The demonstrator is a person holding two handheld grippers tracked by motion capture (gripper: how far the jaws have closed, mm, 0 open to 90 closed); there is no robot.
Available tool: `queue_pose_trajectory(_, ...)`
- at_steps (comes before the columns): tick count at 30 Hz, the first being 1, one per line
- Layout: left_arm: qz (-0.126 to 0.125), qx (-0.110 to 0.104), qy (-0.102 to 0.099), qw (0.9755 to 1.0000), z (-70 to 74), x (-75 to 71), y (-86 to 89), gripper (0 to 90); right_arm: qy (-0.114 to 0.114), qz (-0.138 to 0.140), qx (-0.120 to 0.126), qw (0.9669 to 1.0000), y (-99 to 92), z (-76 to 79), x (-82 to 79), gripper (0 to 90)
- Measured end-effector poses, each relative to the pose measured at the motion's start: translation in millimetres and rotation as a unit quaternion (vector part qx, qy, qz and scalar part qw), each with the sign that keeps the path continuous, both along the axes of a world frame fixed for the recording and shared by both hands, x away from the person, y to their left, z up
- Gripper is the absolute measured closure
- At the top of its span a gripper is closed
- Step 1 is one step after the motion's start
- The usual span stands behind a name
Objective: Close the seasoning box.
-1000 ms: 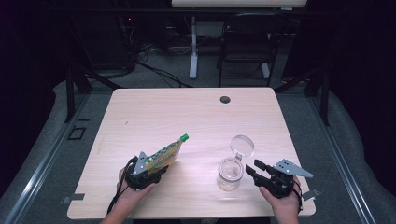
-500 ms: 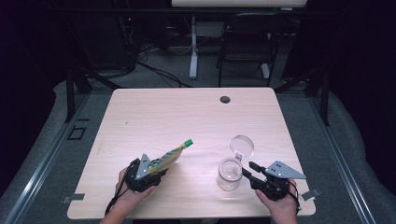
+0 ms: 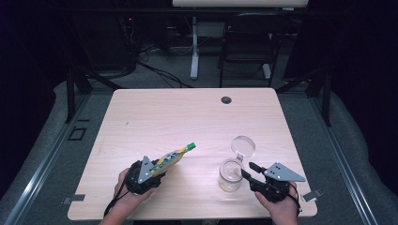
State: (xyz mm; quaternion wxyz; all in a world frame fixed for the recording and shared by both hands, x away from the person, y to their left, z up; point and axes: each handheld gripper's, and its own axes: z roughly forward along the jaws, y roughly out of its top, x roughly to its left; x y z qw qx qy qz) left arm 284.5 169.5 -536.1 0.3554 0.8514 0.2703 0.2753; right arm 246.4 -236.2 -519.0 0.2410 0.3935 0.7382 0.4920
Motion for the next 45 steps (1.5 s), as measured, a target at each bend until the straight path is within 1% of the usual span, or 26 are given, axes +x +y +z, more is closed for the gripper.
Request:
queue_pose_trajectory(2, 0.004, 0.003, -0.005, 1.0, 0.4, -0.4, -1.0, 56.2, -0.001, 0.0, -0.001, 1.0, -0.5, 0.8, -0.6, 58.7)
queue_pose_trajectory(5, 0.005, 0.016, -0.012, 0.9998, 2.1, -1.6, -2.3, 56.3, -0.008, 0.001, 0.001, 1.0, -0.2, 2.0, -1.7, 60.1)
queue_pose_trajectory(8, 0.007, 0.03, -0.025, 0.9992, 2.8, -3.6, -5.7, 56.3, -0.01, 0.003, 0.0, 0.9999, 0.4, 2.7, -2.5, 61.5)
queue_pose_trajectory(9, 0.005, 0.039, -0.028, 0.9988, 3.7, -4.1, -6.4, 56.3, -0.011, 0.003, -0.001, 0.9999, 0.6, 3.0, -2.8, 62.1)
queue_pose_trajectory(10, 0.005, 0.051, -0.036, 0.998, 4.3, -5.0, -8.2, 56.3, -0.012, 0.003, -0.002, 0.9999, 1.0, 3.1, -3.0, 62.8)
queue_pose_trajectory(11, 0.007, 0.052, -0.04, 0.9978, 4.3, -5.9, -9.8, 56.3, -0.014, 0.004, -0.003, 0.9999, 1.4, 3.4, -3.4, 63.5)
queue_pose_trajectory(12, 0.003, 0.057, -0.042, 0.9975, 5.1, -6.3, -10.5, 56.3, -0.016, 0.004, -0.004, 0.9999, 2.0, 3.7, -3.8, 63.7)
queue_pose_trajectory(13, 0.002, 0.057, -0.044, 0.9974, 5.2, -6.7, -11.7, 56.3, -0.016, 0.006, -0.002, 0.9999, 2.7, 3.9, -4.2, 63.9)
queue_pose_trajectory(15, 0.001, 0.065, -0.049, 0.9967, 5.8, -7.3, -14.3, 56.3, -0.018, 0.007, -0.007, 0.9998, 3.7, 4.1, -4.8, 64.2)
queue_pose_trajectory(23, -0.003, 0.075, -0.053, 0.9957, 5.4, -6.9, -20.9, 56.3, -0.021, 0.007, -0.005, 0.9997, 5.7, 3.1, -5.1, 64.2)
queue_pose_trajectory(26, -0.009, 0.083, -0.057, 0.9949, 6.3, -5.9, -23.0, 56.3, -0.021, 0.007, -0.005, 0.9997, 5.6, 3.0, -5.0, 64.2)
queue_pose_trajectory(28, -0.011, 0.092, -0.063, 0.9937, 7.8, -5.3, -25.4, 56.3, -0.021, 0.009, -0.006, 0.9997, 5.8, 3.1, -5.2, 64.2)
queue_pose_trajectory(29, -0.011, 0.092, -0.063, 0.9937, 7.8, -5.3, -25.4, 56.3, -0.021, 0.009, -0.006, 0.9997, 5.8, 3.1, -5.3, 64.2)
queue_pose_trajectory(30, -0.013, 0.096, -0.068, 0.993, 8.2, -5.1, -27.0, 56.3, -0.022, 0.008, -0.003, 0.9997, 6.0, 3.0, -5.4, 64.2)
queue_pose_trajectory(31, -0.016, 0.104, -0.07, 0.992, 9.3, -5.3, -28.5, 56.3, -0.022, 0.007, -0.003, 0.9997, 6.1, 3.3, -5.6, 64.2)
queue_pose_trajectory(32, -0.02, 0.117, -0.08, 0.9898, 10.7, -5.6, -31.9, 56.3, -0.023, 0.008, -0.003, 0.9997, 6.2, 3.5, -5.7, 64.2)
queue_pose_trajectory(33, -0.02, 0.123, -0.085, 0.9886, 11.6, -5.4, -33.6, 56.4, -0.023, 0.009, -0.004, 0.9997, 6.2, 3.8, -5.8, 64.2)
queue_pose_trajectory(36, -0.021, 0.122, -0.088, 0.9884, 13.3, -4.9, -36.7, 56.4, -0.026, 0.01, -0.003, 0.9996, 6.6, 4.4, -6.1, 64.1)
queue_pose_trajectory(38, -0.021, 0.128, -0.1, 0.9865, 16.1, -4.0, -42.2, 56.3, -0.027, 0.011, -0.006, 0.9995, 8.2, 5.6, -7.4, 63.9)
queue_pose_trajectory(39, -0.023, 0.132, -0.102, 0.9856, 17.5, -3.9, -44.1, 56.3, -0.03, 0.014, -0.006, 0.9994, 9.1, 5.9, -7.8, 63.9)
queue_pose_trajectory(40, -0.023, 0.132, -0.102, 0.9856, 17.5, -3.9, -44.1, 56.3, -0.03, 0.014, -0.006, 0.9994, 9.1, 5.9, -7.8, 63.9)
queue_pose_trajectory(41, -0.026, 0.14, -0.111, 0.9837, 19.5, -3.2, -47.8, 56.3, -0.033, 0.016, -0.009, 0.9993, 11.3, 7.3, -9.3, 63.9)
queue_pose_trajectory(42, -0.026, 0.14, -0.111, 0.9837, 19.5, -3.2, -47.8, 56.3, -0.033, 0.016, -0.009, 0.9993, 11.3, 7.3, -9.3, 63.9)
queue_pose_trajectory(43, -0.028, 0.145, -0.116, 0.9822, 21.7, -2.5, -51.4, 56.4, -0.037, 0.02, -0.014, 0.999, 13.6, 8.3, -10.4, 63.8)
queue_pose_trajectory(44, -0.028, 0.145, -0.116, 0.9822, 21.7, -2.5, -51.4, 56.4, -0.039, 0.021, -0.015, 0.9989, 14.9, 8.5, -10.9, 63.8)
queue_pose_trajectory(45, -0.032, 0.151, -0.122, 0.9805, 23.8, -1.6, -54.5, 56.4, -0.04, 0.023, -0.019, 0.9987, 15.9, 8.8, -11.4, 63.8)
